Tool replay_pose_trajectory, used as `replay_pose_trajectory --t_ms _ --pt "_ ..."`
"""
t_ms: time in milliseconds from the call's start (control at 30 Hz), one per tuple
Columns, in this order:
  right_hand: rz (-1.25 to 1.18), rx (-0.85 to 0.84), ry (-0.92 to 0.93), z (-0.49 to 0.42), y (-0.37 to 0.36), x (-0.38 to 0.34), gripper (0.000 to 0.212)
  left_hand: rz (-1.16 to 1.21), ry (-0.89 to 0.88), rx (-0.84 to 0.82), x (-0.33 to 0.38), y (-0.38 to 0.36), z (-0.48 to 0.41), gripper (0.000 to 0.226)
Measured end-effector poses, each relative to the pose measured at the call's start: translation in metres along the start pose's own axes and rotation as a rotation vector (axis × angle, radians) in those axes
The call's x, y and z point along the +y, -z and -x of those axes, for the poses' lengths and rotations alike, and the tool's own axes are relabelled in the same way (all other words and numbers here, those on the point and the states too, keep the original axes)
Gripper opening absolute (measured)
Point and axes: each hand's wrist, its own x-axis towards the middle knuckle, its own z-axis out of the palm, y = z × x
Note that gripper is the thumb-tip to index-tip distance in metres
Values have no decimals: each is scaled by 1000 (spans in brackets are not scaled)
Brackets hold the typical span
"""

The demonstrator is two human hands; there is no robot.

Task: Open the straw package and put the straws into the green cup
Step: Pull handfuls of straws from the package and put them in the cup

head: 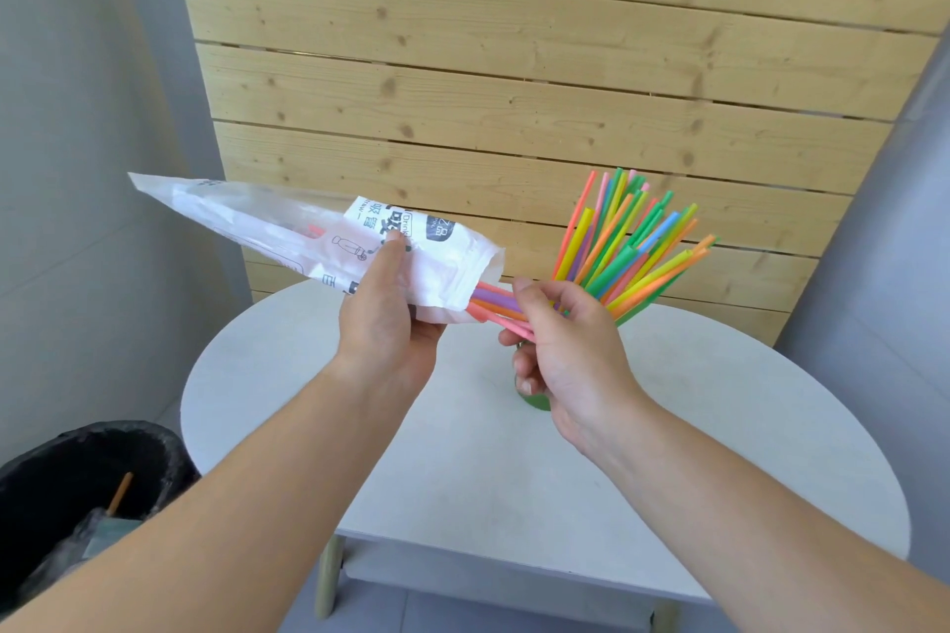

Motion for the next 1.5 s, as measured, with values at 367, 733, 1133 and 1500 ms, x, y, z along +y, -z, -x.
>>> replay_pose_trajectory --t_ms 367,733,1133,1500 --pt "40 -7 90 1 5 -2 21 -16 -13 4 1 3 -7 40" --pt "437 -42 341 -11 36 -57 18 95 37 0 13 21 -19 21" --pt "840 35 559 -7 99 -130 20 132 46 25 11 25 -23 15" --pt "1101 104 559 3 128 -162 8 186 70 72 10 26 -25 15"
